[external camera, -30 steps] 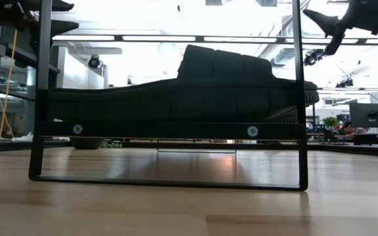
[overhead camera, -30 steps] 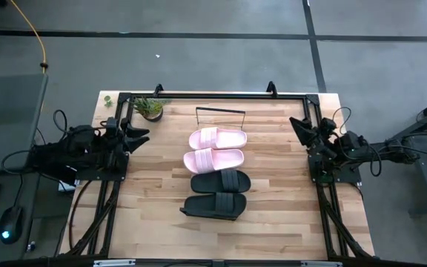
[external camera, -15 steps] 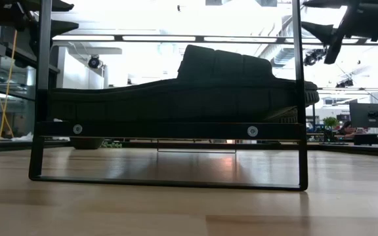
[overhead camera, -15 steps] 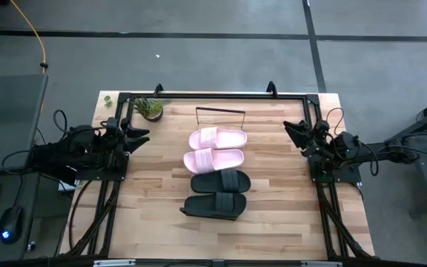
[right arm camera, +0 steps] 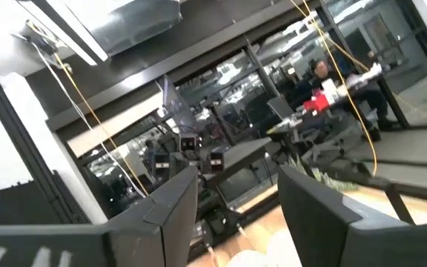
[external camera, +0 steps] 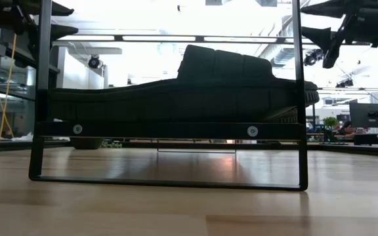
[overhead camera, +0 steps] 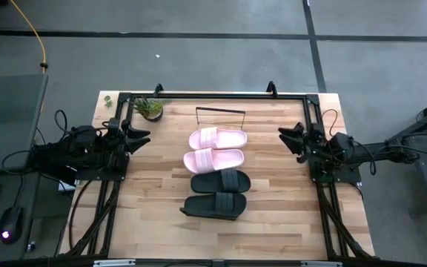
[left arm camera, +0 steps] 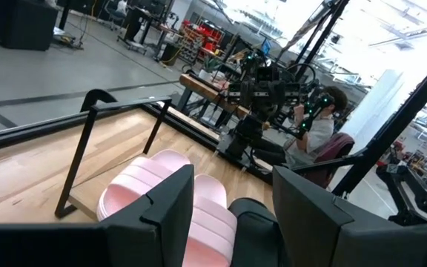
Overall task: Pick and place slides into the shelf
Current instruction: Return to Home Position
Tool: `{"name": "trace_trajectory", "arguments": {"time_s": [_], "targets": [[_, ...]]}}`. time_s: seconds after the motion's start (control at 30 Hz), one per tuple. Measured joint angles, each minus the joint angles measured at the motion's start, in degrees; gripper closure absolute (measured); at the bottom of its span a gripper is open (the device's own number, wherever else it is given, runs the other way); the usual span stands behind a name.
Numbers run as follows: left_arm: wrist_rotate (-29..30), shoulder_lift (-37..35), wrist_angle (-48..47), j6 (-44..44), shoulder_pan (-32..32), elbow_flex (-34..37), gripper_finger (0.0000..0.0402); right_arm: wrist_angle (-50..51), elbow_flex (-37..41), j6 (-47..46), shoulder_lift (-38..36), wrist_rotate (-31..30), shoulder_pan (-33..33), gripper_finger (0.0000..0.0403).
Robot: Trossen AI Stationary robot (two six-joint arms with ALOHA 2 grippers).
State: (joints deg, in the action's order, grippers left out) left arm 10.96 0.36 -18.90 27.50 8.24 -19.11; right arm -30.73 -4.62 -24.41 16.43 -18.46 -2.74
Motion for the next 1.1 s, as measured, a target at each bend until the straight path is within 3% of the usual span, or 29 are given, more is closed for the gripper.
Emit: {"name": "trace_trajectory", "arguments": {"time_s": [0.17,0.33,0.5,0.67,1.1], "targets": [[-1.56,0.0,0.26,1.24,0.02,0.0,0.0234,1.37,0.0,-5.66,0.02,0.47,0.0,0.0224],[-5.88,0.0,0.57,-6.04,0.0,0.0,0.0234,1.14,0.0,3.64,0.0,12.06,-0.1,0.0224],[-3.88,0.02,4.14,-10.86,-0.01,0.0,0.0234,-5.17,3.61,2.58,-0.07,12.74,0.54,0.0224],[-1.25,0.0,5.55,-10.61,0.01,0.56,0.0234,-4.06,4.06,0.91,0.07,12.97,0.55,0.0224],[-5.91,0.04,33.41,-9.21,0.02,16.18,0.0234,-7.37,4.07,1.6,-0.02,15.11,0.46,0.0224]]}}
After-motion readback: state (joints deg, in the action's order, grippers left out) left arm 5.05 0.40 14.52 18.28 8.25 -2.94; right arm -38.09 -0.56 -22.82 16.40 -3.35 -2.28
